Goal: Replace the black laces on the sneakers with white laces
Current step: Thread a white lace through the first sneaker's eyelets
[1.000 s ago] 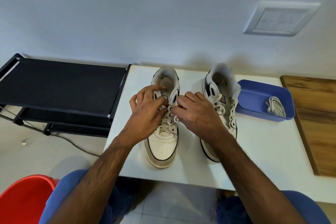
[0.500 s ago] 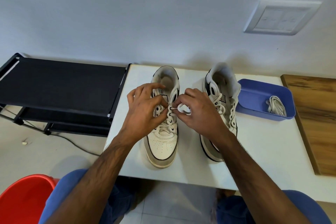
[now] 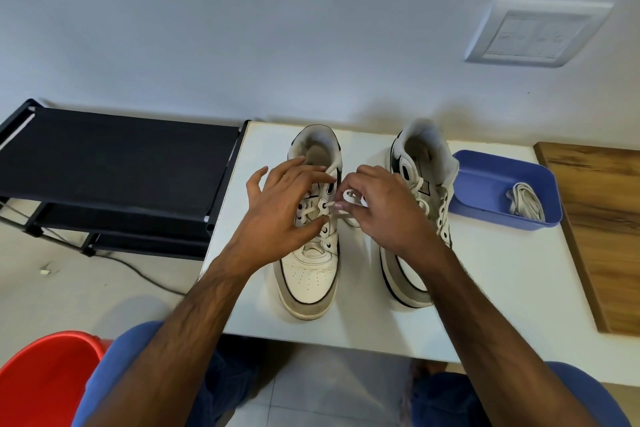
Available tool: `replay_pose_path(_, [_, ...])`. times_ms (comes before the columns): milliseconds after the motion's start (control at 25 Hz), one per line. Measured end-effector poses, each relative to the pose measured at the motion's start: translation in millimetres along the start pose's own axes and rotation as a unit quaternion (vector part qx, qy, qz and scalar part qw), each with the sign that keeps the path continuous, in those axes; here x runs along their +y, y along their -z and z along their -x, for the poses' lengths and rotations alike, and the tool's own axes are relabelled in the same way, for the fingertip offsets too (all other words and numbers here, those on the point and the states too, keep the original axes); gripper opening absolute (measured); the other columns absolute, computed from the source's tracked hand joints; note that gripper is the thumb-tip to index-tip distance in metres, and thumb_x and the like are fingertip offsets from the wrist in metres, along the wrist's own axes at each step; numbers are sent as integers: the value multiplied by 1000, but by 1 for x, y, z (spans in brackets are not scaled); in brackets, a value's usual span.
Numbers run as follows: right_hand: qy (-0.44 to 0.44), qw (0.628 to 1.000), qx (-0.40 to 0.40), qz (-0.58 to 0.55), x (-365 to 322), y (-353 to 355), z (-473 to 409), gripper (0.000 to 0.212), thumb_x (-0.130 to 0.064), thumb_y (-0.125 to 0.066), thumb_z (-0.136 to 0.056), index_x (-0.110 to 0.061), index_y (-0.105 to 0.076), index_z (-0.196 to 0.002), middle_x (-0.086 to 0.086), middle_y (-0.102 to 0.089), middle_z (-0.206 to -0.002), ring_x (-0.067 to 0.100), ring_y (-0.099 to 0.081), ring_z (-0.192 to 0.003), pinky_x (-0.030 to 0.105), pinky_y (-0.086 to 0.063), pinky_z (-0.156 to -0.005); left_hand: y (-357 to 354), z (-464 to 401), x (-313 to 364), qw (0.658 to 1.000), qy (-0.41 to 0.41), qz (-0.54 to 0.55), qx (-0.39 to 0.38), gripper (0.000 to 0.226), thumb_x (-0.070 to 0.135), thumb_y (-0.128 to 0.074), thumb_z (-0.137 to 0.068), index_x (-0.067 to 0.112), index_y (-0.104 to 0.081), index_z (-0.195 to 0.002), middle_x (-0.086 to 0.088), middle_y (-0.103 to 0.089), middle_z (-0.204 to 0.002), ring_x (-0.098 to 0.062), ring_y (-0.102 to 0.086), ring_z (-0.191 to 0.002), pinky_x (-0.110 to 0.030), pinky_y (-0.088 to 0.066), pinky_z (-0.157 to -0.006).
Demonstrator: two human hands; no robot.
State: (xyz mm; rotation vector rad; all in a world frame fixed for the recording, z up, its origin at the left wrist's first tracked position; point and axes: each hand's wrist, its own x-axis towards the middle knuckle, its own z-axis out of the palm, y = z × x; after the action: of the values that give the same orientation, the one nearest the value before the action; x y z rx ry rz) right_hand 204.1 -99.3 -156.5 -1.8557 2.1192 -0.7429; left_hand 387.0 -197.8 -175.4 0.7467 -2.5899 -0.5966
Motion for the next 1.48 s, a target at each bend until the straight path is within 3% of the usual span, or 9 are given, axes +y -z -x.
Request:
replay_pose_path(440, [-3,1000,9,12,-4,-1,2,8,-30,-71,-93,-25,-69,-98,-16,-43,-84,10,-44,-87,39,-39,-82,2,0,2,1000,16,19,4,61,34,-80,-79,34,-49,-131,14,-52,-140,-8,-23,-150,-54,-15,-118])
replay_pose_path(640, [-39,994,31,-96,-6,10,3,7,-26,-70,-94,-24,-67,-100,-17,-48,-81,1,-47,-78,29,-39,-73,5,2,-5,1000,1,28,0,38,38,-52,-100,40,-45,-137,19,-49,-142,-2,-20,-150,-51,-12,-118])
replay_pose_path(800, [-162,942,35,-293,-4,50,-5,7,-23,-67,-97,-21,-67,-103,-8,-47,-69,7,-40,-56,23,-35,-54,7,0,-6,997,14,77,18,42,22,-46,-100,39,-46,-139,25,-45,-141,2,-27,-143,-45,-13,-117])
replay_pose_path(920, [-218,886,45,-407,3,84,-27,12,-12,-68,-96,-3,-68,-103,-7,-44,-64,8,-36,-50,23,-33,-46,10,2,1,997,-31,-14,67,31,25,-57,-97,31,-58,-128,7,-50,-139,-16,-39,-136,-48,-22,-112])
replay_pose_path(1120, [-240,854,51,-460,19,107,-68,27,-1,-68,-93,-2,-63,-119,12,-67,-95,23,-71,-83,33,-59,-73,-7,7,22,985,-88,-143,34,35,44,-77,-80,27,-67,-109,-2,-54,-128,-28,-49,-124,-56,-26,-112])
replay_pose_path(1200, [-245,873,33,-420,27,107,-73,34,-2,-69,-92,-6,-61,-125,14,-66,-110,26,-71,-101,38,-59,-91,-14,7,22,985,-56,-160,6,42,48,-78,-78,29,-68,-114,-3,-52,-136,-30,-46,-129,-60,-24,-113])
replay_pose_path(1320, [-212,964,0,-163,33,108,-70,38,-16,-73,-91,-24,-63,-127,2,-55,-133,18,-57,-124,31,-46,-101,-16,6,23,987,-30,-158,-4,30,45,-82,-75,30,-70,-97,-3,-49,-144,-31,-41,-135,-64,-25,-110])
replay_pose_path(1400, [-147,989,21,-24,27,103,-57,33,-18,-70,-92,-26,-64,-124,-1,-51,-131,15,-52,-123,28,-39,-102,-17,4,28,988,-42,-149,5,24,37,-84,-74,29,-69,-89,-3,-50,-143,-31,-41,-135,-63,-27,-109])
replay_pose_path(1480, [-66,998,3,-11,10,89,-34,22,-16,-65,-95,-22,-68,-116,-2,-58,-115,13,-57,-107,32,-45,-97,-14,3,31,993,-56,-100,25,18,35,-83,-79,29,-69,-90,-1,-50,-142,-28,-41,-135,-60,-26,-109])
